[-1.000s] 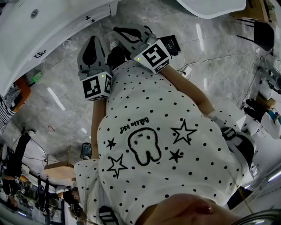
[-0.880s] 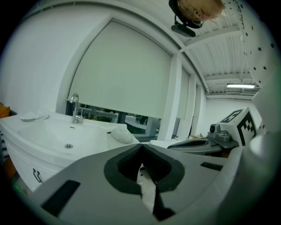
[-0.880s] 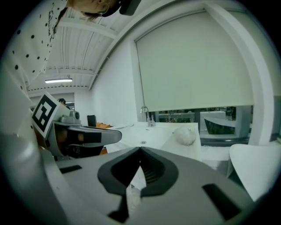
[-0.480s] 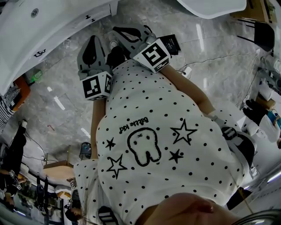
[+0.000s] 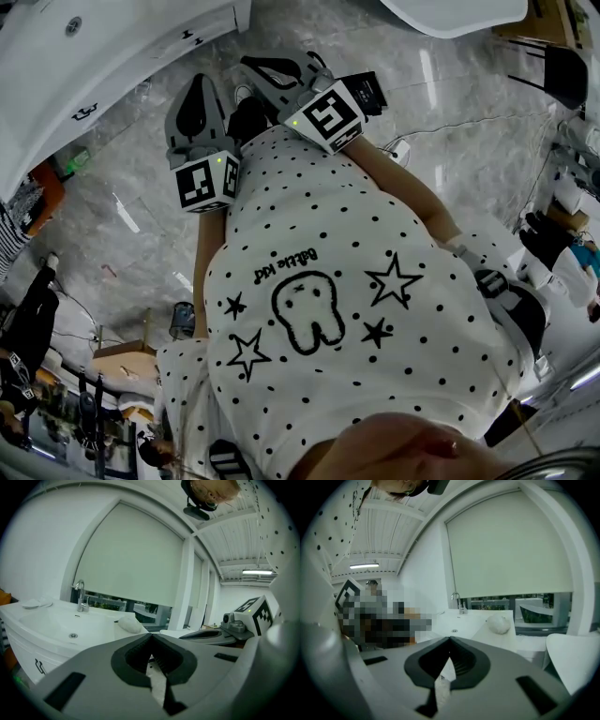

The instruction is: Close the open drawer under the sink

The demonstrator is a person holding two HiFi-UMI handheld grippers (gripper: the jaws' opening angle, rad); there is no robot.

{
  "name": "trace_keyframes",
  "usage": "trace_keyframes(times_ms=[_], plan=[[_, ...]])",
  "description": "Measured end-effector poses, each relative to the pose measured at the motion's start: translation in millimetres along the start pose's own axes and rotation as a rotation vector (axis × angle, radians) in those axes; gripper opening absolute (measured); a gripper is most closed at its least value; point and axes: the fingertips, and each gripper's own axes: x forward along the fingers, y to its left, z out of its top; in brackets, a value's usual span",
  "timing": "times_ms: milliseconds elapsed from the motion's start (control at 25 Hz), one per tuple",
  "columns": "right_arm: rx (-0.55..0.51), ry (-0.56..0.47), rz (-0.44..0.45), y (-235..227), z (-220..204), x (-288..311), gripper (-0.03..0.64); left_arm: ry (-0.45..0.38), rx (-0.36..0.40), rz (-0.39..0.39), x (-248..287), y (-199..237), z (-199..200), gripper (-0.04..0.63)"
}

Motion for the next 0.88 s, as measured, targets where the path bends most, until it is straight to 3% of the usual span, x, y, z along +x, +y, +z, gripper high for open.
trace_keyframes(times_ms=[880], plan=[[-0.003,0.006,0.007,0.4,0.6,1.1,0.014,0.002,-0.011,0.010,0.2,3.6,0.7,0.005]])
